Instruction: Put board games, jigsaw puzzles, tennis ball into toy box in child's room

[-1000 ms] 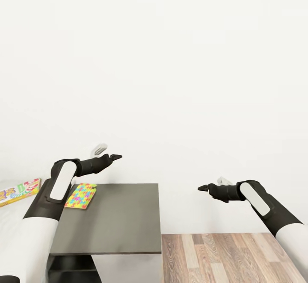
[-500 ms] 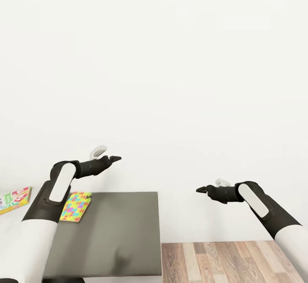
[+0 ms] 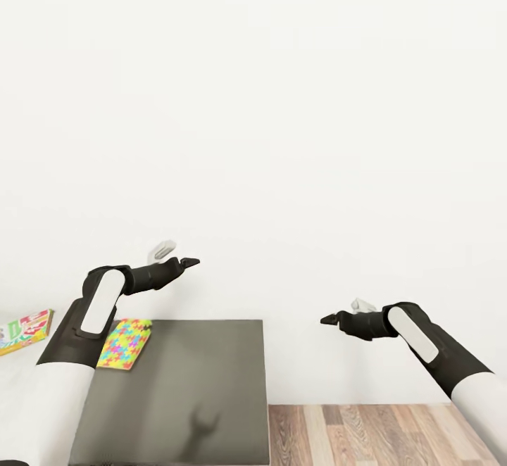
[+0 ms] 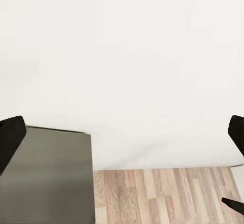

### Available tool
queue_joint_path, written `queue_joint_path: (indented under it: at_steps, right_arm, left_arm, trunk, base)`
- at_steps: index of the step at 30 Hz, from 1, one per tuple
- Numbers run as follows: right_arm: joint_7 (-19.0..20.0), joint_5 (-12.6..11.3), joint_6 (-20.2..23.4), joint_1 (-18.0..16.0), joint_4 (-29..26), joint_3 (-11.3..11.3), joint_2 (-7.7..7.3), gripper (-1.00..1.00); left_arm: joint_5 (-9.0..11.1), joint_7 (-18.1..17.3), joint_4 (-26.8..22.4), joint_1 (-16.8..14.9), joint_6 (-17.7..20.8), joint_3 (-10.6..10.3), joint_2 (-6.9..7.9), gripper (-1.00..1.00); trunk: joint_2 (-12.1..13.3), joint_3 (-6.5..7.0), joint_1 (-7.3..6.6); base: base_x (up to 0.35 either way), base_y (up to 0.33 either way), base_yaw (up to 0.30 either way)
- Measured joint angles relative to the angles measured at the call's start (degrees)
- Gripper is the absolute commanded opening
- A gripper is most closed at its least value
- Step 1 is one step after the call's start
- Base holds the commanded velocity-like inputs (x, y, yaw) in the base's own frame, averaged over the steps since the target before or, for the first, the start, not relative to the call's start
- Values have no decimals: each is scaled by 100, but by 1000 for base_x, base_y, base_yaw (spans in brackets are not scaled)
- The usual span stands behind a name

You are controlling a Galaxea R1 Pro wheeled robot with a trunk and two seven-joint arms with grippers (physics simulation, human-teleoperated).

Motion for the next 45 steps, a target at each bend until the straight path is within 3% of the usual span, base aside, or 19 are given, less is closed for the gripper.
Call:
queue_joint_path:
  at_steps: [19, 23, 28, 32, 33, 35, 36, 39, 45]
  right_arm:
    - [3, 0, 7, 31, 2, 41, -39, 100]
    - [7, -1, 7, 33, 2, 41, -43, 100]
    - [21, -4, 18, 67, -90, 40, -80, 100]
    - [102, -16, 71, 346, -692, 18, -300, 100]
    - [103, -15, 72, 349, -698, 17, -303, 100]
    - [166, -20, 92, 550, -1124, -4, -478, 100]
    - [167, -18, 92, 554, -1131, -5, -481, 100]
    - [223, -25, 110, 807, -1667, -31, -680, 100]
    - [254, -23, 121, 980, -2015, -61, -807, 100]
  left_arm:
    - [17, -28, -61, 31, 3, 4, 3, 100]
    - [24, -48, -404, 202, 4, 10, 4, 100]
    - [36, -44, -1163, 630, 15, 9, -7, 100]
    - [47, -35, -1587, 883, 46, -8, -24, 100]
    - [44, -35, -1589, 884, 46, -9, -24, 100]
    - [47, -31, -1693, 947, 55, -10, -28, 100]
    - [44, -31, -1694, 948, 55, -11, -28, 100]
    - [53, -31, -1784, 1002, 62, -6, -32, 100]
    - [57, -28, -1841, 1036, 66, -3, -41, 100]
  trunk:
    - [0, 0, 0]
    - [0, 0, 0]
    - [-1, 0, 0]
    - [-1, 0, 0]
    - [0, 0, 0]
    - [-1, 0, 0]
    - [1, 0, 0]
    - [0, 0, 0]
    - [0, 0, 0]
  base:
    - [3, 0, 181]
    - [0, 0, 36]
    - [0, 0, 18]
    - [0, 0, 7]
    - [0, 0, 5]
    - [0, 0, 4]
    - [0, 0, 3]
    - [0, 0, 2]
    - [0, 0, 0]
